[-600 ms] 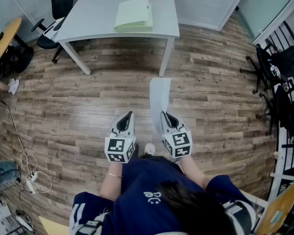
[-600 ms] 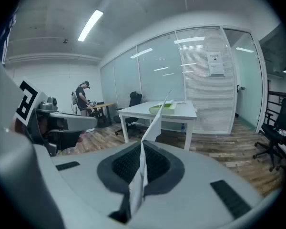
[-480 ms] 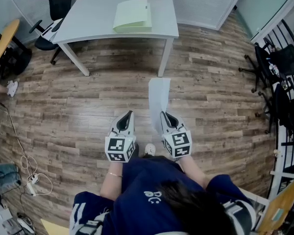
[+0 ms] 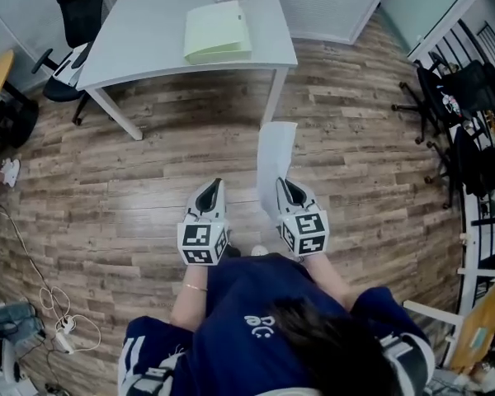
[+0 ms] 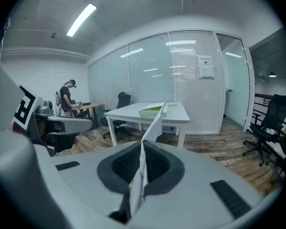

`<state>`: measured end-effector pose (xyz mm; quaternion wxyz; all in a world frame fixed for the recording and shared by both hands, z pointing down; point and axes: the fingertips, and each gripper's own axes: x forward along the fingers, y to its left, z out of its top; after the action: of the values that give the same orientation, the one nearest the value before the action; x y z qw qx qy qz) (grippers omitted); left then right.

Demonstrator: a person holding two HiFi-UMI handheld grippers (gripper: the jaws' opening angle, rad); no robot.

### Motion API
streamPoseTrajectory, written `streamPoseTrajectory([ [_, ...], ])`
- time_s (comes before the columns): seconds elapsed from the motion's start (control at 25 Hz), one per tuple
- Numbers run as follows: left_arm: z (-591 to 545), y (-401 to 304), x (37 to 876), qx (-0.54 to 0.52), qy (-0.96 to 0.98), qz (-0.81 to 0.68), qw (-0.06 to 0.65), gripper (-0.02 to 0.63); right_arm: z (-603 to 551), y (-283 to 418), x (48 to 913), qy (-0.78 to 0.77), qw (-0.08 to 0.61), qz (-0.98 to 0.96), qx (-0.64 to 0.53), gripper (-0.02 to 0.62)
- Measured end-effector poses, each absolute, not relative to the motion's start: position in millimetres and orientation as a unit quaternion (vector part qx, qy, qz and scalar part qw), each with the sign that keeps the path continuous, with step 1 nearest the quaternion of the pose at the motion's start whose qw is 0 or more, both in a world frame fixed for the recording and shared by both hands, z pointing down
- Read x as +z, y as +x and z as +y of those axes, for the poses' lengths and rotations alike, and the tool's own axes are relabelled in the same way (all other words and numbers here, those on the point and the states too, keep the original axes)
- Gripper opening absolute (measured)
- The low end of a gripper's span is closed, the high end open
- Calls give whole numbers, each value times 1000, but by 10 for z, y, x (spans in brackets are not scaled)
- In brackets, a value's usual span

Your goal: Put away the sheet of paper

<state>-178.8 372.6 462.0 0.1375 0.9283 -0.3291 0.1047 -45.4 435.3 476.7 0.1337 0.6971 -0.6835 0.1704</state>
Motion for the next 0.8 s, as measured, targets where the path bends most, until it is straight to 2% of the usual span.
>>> streamPoseTrajectory([
  [0.56, 2990, -2123, 4776, 117, 934, -307, 138, 5, 3795, -691, 4832, 730, 127, -649, 174, 9],
  [0.8, 2858, -2053, 4873, 129, 928, -318, 145, 5, 3653, -495, 4900, 732, 121, -645, 183, 9],
])
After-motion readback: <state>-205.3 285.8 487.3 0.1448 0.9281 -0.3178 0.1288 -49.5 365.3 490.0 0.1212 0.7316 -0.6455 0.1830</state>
